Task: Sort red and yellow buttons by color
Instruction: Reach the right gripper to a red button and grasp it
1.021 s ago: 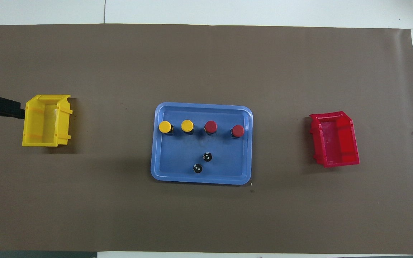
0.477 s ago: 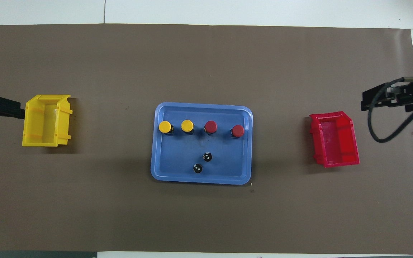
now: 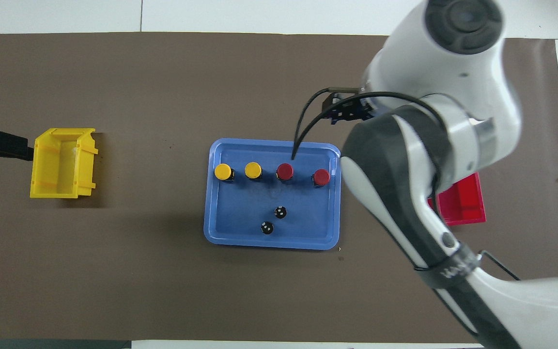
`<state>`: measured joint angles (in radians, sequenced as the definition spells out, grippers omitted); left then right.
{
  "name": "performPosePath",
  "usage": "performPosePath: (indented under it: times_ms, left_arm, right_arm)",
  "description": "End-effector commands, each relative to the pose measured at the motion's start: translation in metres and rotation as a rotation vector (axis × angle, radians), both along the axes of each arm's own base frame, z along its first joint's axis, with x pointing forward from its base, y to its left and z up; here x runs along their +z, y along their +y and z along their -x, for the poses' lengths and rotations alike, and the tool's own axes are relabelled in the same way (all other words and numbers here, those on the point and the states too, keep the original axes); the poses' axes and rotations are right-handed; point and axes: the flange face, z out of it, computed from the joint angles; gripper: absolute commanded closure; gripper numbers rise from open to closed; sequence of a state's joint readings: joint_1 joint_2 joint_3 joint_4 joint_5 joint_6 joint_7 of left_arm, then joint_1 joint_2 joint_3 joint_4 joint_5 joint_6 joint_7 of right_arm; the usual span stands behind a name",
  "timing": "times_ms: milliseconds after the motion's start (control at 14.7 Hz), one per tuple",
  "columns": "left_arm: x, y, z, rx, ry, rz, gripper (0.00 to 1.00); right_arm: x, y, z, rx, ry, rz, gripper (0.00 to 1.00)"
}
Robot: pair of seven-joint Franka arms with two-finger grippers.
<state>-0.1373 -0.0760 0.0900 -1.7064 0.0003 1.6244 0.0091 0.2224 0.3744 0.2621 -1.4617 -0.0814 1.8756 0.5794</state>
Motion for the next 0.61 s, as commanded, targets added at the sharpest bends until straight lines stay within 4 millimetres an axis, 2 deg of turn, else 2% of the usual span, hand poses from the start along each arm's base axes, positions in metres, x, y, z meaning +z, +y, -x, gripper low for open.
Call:
performPosePath:
  times_ms: [0, 136, 204, 340, 545]
  left_arm:
    - [-0.001, 0.001, 0.004, 0.009, 0.024, 0.012, 0.00]
    - [-0.002, 0.002, 0.009, 0.013, 0.065, 0.008, 0.00]
    - [-0.003, 0.003, 0.009, 0.016, 0.068, 0.010, 0.00]
    - [-0.001, 0.010, 0.007, 0.024, 0.054, 0.009, 0.00]
    - [-0.002, 0.000, 0.008, 0.015, 0.057, 0.008, 0.00]
  right_arm:
    - [-0.050, 0.016, 0.015, 0.014, -0.022, 0.010, 0.01]
    - [-0.089, 0.017, 0.029, 0.035, -0.026, 0.020, 0.01]
    - [-0.098, 0.017, 0.033, 0.044, -0.019, 0.032, 0.01]
    - [-0.102, 0.016, 0.037, 0.051, -0.009, 0.045, 0.01]
    - [-0.111, 0.013, 0.047, 0.057, 0.017, 0.062, 0.08]
